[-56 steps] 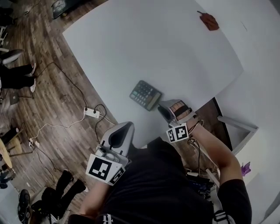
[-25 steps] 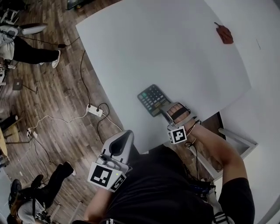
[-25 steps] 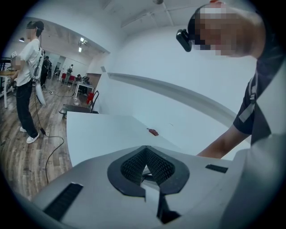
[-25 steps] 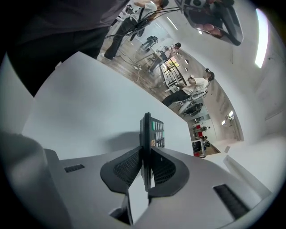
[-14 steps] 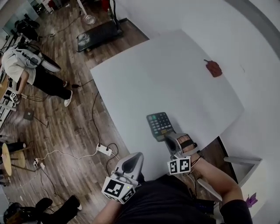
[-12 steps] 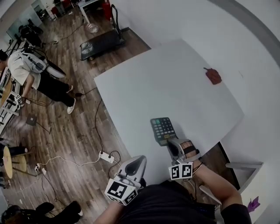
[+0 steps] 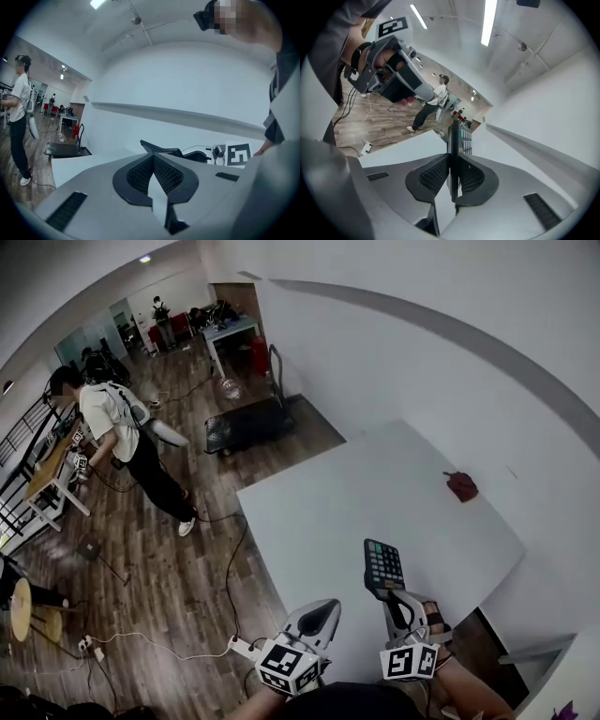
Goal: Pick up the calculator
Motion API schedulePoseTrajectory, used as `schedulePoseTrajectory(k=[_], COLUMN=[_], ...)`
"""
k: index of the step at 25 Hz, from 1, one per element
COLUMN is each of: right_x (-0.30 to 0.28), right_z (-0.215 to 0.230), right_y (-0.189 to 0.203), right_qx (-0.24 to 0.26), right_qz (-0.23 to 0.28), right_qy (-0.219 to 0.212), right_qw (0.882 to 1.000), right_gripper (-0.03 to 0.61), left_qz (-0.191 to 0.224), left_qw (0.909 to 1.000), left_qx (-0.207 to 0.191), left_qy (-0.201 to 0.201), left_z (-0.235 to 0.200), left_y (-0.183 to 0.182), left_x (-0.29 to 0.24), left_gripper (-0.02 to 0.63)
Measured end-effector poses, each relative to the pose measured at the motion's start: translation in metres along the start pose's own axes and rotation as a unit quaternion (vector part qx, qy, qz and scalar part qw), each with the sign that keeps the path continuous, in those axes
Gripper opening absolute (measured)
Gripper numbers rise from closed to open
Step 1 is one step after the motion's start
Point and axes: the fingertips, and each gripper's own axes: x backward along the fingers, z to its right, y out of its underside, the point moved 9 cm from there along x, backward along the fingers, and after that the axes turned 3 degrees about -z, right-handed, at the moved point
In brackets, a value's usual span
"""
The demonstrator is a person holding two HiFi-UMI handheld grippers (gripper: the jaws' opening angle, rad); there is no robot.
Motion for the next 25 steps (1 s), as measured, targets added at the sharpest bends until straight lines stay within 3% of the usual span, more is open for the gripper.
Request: schedulePoseTrajectory(k=[5, 12, 25], right_x=[0.018, 0.026, 0.017], right_z=[0.028, 0.039, 0.035], right_y=[-0.024, -0.035, -0.046], right_qx=[-0.084, -0.145, -0.156], right_qz=[0.019, 0.032, 0.038], right_qy=[0.007, 0.002, -0.006], right_qw=[0.996, 0.989, 0.987], right_gripper=[0.058, 0.057, 0.057], left_qz=[0.018, 0.029, 0.036], left_qw=[0.9991, 0.9974, 0.9969], left_qx=[-0.029, -0.043, -0.041], left_qy=[0.025, 0.050, 0.056], left_z=[0.011, 0.019, 0.010], left_y=[-0.025, -0.039, -0.041], left_x=[-0.009, -0.015, -0.012], left_gripper=[0.006, 0.006, 0.006])
